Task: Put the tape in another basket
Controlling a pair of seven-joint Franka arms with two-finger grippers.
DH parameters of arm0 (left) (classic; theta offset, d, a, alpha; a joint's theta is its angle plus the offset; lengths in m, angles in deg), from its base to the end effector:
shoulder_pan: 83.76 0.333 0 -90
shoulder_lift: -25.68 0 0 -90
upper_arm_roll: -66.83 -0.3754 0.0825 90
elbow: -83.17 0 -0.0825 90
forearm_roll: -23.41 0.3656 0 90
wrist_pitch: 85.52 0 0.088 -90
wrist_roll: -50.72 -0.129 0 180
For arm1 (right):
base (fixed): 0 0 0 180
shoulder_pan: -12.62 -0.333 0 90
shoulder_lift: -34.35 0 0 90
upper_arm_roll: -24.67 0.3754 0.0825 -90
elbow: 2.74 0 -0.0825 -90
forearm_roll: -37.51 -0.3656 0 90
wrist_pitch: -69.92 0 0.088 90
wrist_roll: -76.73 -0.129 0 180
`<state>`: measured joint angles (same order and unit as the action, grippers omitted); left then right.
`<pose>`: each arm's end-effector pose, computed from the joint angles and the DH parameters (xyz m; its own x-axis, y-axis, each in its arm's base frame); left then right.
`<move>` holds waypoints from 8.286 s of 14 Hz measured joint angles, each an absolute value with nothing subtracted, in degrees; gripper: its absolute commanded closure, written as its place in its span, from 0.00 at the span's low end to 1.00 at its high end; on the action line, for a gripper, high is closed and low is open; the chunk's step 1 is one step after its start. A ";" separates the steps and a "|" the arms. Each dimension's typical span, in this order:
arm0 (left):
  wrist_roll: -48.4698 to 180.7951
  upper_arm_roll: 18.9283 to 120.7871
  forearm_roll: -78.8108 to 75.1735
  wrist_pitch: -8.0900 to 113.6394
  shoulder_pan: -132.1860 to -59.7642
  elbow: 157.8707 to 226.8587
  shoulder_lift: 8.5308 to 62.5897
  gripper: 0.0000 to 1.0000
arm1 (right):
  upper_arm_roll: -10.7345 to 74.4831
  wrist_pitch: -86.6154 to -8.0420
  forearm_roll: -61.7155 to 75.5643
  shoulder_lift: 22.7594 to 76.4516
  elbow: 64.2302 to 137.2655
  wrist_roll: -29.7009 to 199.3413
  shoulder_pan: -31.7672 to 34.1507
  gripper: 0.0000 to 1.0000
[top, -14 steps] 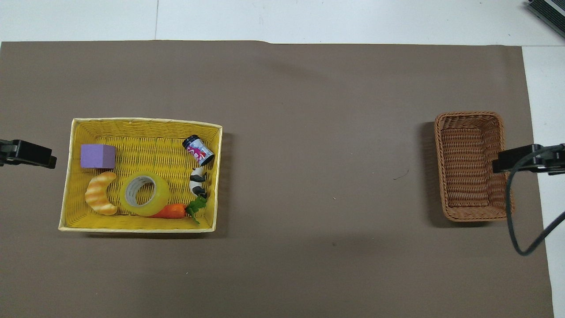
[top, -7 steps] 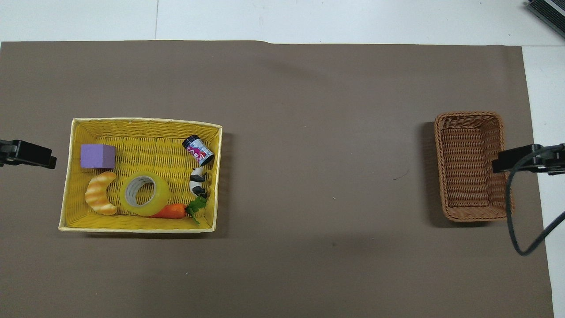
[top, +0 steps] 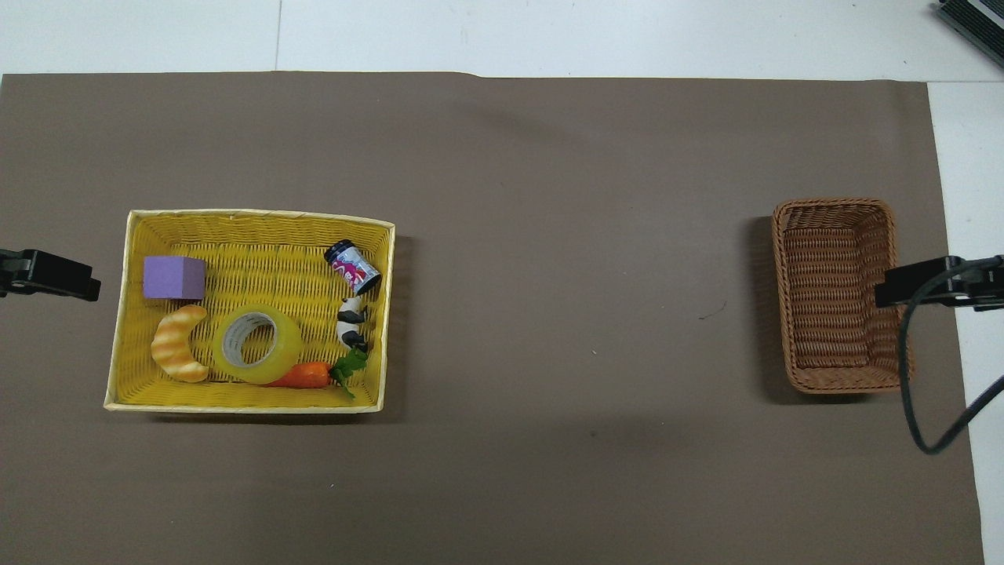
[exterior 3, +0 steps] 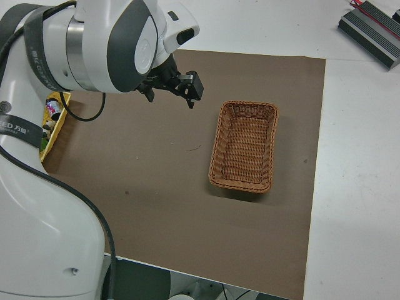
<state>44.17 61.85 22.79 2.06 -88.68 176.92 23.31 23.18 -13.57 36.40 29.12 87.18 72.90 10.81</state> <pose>0.5137 0.0002 0.6505 0.9914 -0.1138 -0.0643 -0.1126 -0.9934 0.0219 0.4896 0.0046 0.6995 0.9980 -0.0589 -0.0223 -0.0593 -0.9980 -0.0202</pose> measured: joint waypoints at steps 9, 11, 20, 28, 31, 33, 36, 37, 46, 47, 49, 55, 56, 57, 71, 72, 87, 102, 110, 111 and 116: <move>44.16 62.50 22.08 3.04 -88.77 179.06 23.34 0.00 | 23.18 -13.57 36.40 29.12 87.18 72.90 10.81 0.00; 44.16 63.06 21.90 5.27 -89.03 181.47 23.34 0.00 | 23.18 -13.57 36.40 29.12 87.18 72.91 10.81 0.00; 44.94 63.51 20.01 17.74 -92.91 191.12 23.54 0.00 | 23.18 -13.57 36.40 29.12 87.18 72.90 10.81 0.00; 41.65 62.45 19.97 24.19 -91.43 197.69 25.70 0.00 | 23.18 -13.57 36.40 29.12 87.18 72.90 10.81 0.00; 41.54 62.50 19.58 28.12 -91.15 201.40 28.48 0.00 | 23.18 -13.57 36.40 29.12 87.18 72.91 10.81 0.00; 41.56 62.60 18.64 30.42 -91.15 203.98 29.51 0.04 | 23.18 -13.57 36.40 29.12 87.18 72.90 10.81 0.00; 44.87 62.77 18.04 36.36 -91.22 210.73 29.62 1.00 | 23.18 -13.57 36.40 29.12 87.18 72.91 10.81 0.00; 45.95 62.88 17.92 37.34 -91.37 212.05 29.61 1.00 | 23.18 -13.57 36.40 29.12 87.18 72.90 10.81 0.00; 48.35 62.42 15.07 24.78 -91.19 200.66 29.36 1.00 | 23.12 -13.57 36.47 29.12 87.18 72.91 12.01 0.00; 48.36 62.41 14.95 22.39 -90.79 198.37 29.33 1.00 | 23.13 -13.57 36.47 29.12 87.18 72.91 12.01 0.00; 48.39 62.32 14.67 18.50 -89.96 194.78 29.22 1.00 | 23.13 -13.57 36.47 29.12 87.18 72.90 12.01 0.00; 51.06 62.70 12.65 11.95 -89.28 188.48 28.69 1.00 | 23.90 -19.61 36.13 29.28 87.88 75.84 10.76 0.00; 52.42 63.35 11.92 11.89 -89.31 188.37 28.67 1.00 | 24.09 -21.08 34.87 29.48 88.23 75.84 9.99 0.00; 54.20 64.49 11.20 11.89 -89.34 188.28 28.66 1.00 | 24.20 -22.42 32.09 29.80 88.55 75.69 9.06 0.00; 73.03 72.60 -6.65 26.71 -100.18 190.76 28.59 1.00 | 24.64 -39.93 7.78 39.09 91.55 49.96 -7.48 0.00; 72.99 72.63 -8.37 28.07 -100.52 190.92 28.57 1.00 | 24.70 -42.17 5.28 39.28 92.67 50.14 -7.70 0.00; 73.19 74.01 -15.74 35.91 -106.01 190.96 28.35 1.00 | 24.59 -45.97 2.80 38.71 99.12 58.25 -10.29 1.00; 81.47 72.77 -23.64 42.66 -104.90 190.70 24.94 0.00 | 23.87 -36.43 3.11 37.67 95.83 59.64 -4.49 1.00; 83.11 72.66 -16.17 40.11 -103.80 190.52 24.84 0.00 | 23.32 -22.38 10.52 33.23 97.47 78.88 7.98 1.00; 83.09 72.57 -12.18 37.22 -102.75 189.98 24.85 0.00 | 23.25 -22.80 11.91 32.62 98.74 81.26 10.22 1.00; 73.73 72.14 2.36 20.64 -91.91 185.34 24.74 0.00 | 23.13 -28.50 15.84 32.94 102.87 84.23 18.13 1.00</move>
